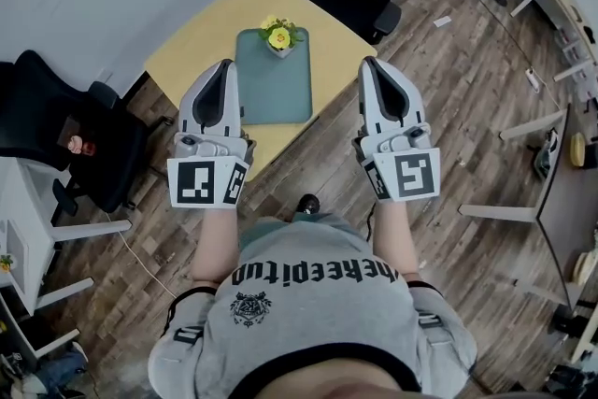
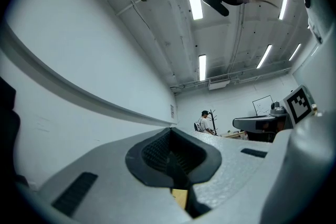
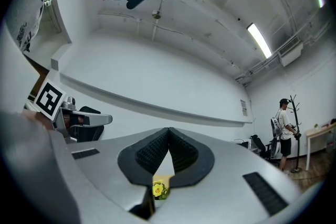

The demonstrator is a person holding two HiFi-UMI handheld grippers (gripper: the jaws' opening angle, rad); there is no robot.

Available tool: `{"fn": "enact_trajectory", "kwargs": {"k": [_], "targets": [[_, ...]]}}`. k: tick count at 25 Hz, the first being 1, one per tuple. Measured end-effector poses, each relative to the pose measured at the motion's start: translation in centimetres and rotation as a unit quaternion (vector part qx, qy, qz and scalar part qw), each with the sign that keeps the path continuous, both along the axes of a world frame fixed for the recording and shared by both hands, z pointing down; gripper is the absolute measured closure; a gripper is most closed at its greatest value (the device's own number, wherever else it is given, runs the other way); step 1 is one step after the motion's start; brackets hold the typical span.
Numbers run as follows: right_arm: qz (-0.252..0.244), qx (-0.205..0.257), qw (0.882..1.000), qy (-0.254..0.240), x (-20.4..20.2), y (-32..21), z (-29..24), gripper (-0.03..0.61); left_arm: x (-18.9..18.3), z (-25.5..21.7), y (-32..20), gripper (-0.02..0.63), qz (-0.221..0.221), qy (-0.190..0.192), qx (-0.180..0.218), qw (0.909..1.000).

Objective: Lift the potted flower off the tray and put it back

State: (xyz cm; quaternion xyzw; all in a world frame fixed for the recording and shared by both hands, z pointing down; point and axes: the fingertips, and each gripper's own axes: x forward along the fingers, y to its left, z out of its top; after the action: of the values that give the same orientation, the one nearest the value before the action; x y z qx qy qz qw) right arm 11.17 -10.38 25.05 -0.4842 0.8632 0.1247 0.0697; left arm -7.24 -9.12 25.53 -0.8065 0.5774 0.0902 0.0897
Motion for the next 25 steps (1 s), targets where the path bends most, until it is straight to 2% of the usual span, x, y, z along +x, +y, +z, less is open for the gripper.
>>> {"fn": "enact_trajectory", "kwargs": {"k": [9, 16, 21, 25], "targets": [[-0.029, -0.014, 0.999, 0.002, -0.7, -3.8, 1.3, 0.575, 0.3, 1.7, -3.1, 0.609, -0.012, 0.005, -0.019, 0.9997], [-0.044, -0.028, 0.999, 0.012, -1.5, -7.6, 2.6, 0.575, 1.7, 4.2, -7.8, 0.609, 0.009, 0.011, -0.051, 0.9986], [-0.054, -0.037, 0.998, 0.02, -2.5, -11.9, 3.4, 0.575, 2.1, 7.0, -12.1, 0.604, 0.021, 0.022, -0.084, 0.996], [-0.072, -0.054, 0.996, 0.027, -3.9, -15.0, 4.6, 0.575, 2.4, 10.8, -15.3, 0.551, 0.025, 0.03, -0.127, 0.9911]]}}
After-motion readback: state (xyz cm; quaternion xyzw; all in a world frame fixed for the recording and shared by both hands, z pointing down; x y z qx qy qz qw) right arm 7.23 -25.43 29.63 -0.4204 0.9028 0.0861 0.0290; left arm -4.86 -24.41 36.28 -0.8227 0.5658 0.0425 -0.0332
